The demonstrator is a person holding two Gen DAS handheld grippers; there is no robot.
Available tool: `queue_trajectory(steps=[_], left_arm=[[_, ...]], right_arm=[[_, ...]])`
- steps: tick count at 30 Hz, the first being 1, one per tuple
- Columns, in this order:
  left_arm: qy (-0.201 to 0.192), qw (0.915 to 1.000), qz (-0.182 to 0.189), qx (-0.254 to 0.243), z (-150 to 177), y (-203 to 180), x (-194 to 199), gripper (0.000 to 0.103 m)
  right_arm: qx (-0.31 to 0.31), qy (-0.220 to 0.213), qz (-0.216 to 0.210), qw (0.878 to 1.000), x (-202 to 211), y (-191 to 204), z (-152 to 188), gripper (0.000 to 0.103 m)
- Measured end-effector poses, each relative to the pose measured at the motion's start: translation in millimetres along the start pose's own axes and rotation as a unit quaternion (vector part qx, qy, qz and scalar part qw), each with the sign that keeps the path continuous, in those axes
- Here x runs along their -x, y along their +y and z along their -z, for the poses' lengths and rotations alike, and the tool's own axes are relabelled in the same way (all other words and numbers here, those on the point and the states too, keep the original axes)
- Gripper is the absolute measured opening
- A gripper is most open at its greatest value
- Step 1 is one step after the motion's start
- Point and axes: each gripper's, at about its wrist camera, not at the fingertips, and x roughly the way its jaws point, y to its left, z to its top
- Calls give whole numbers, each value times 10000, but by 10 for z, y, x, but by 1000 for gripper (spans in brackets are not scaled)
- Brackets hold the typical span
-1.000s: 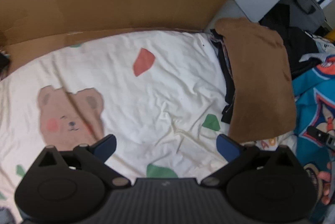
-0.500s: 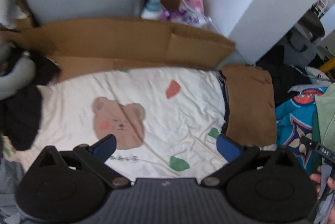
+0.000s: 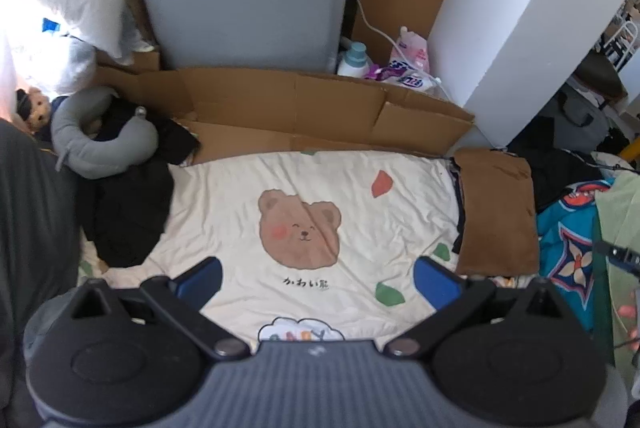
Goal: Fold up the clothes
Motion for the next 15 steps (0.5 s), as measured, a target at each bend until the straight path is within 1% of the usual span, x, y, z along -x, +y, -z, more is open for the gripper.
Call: queue_trajectory(steps=[3,5,9,13,15], left_arm=[[-131,9999,-100,8,92,68,210,103],[-235,9995,-197,110,146,136,340,103],[-337,9987,-257,281,313,241,526,103],[-321,9989,-230,269,568,290,583,103],[-365,9987,-302,204,706,296,579,103]], right_arm=[[6,-65,-208,9998,185,127,-26,102],[-51,-108,-374,9992,311,207,-39,102],[127,-180,-555,9982,538,437,-7,102],[369,-78,-695,9969,665,689,104,102],[504,-31,-683,9964,711,810,152,102]])
